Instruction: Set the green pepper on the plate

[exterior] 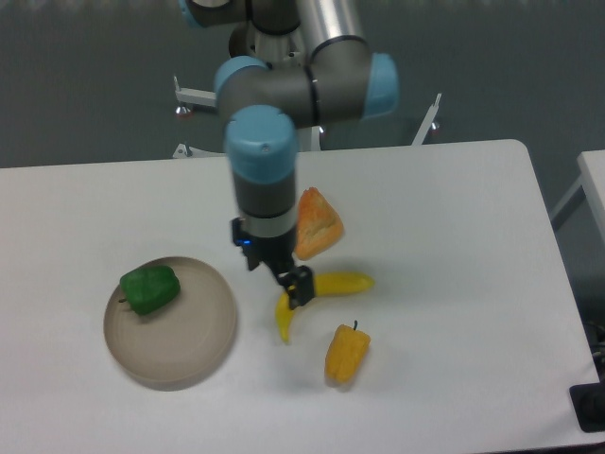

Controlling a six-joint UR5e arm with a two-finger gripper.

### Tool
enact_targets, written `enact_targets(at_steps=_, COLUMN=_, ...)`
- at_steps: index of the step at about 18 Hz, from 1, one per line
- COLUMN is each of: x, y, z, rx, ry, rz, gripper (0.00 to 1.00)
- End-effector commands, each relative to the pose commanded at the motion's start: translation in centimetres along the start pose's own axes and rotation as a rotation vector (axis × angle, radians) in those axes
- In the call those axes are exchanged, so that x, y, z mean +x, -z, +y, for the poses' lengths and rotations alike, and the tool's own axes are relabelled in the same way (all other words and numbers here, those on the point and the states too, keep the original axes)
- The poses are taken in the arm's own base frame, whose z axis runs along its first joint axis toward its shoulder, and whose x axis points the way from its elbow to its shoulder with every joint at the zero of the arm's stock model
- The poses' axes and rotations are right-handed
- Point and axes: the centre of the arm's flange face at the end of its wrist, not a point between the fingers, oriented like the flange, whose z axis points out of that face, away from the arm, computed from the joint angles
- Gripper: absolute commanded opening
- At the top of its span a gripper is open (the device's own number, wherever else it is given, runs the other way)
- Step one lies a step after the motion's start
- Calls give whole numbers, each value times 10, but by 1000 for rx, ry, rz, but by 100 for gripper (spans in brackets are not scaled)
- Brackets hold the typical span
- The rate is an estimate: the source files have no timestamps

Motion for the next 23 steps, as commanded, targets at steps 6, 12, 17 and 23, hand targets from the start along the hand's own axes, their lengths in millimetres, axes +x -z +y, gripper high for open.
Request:
enact_targets(at_steps=6, x=-32, y=-6, z=79, rx=-28, ry=-108, rz=87, gripper=100)
enact_targets(at_steps=12, x=-46, y=-3, z=120, rx=-31, ry=-188, rz=99, gripper=100)
enact_targets(at_steps=17, x=-48, y=-8, z=120, rx=-40, ry=-193, rz=95, gripper=100)
enact_targets(at_steps=23, x=-49, y=-6, z=121, rx=-39, ry=-202, rz=94, gripper=100)
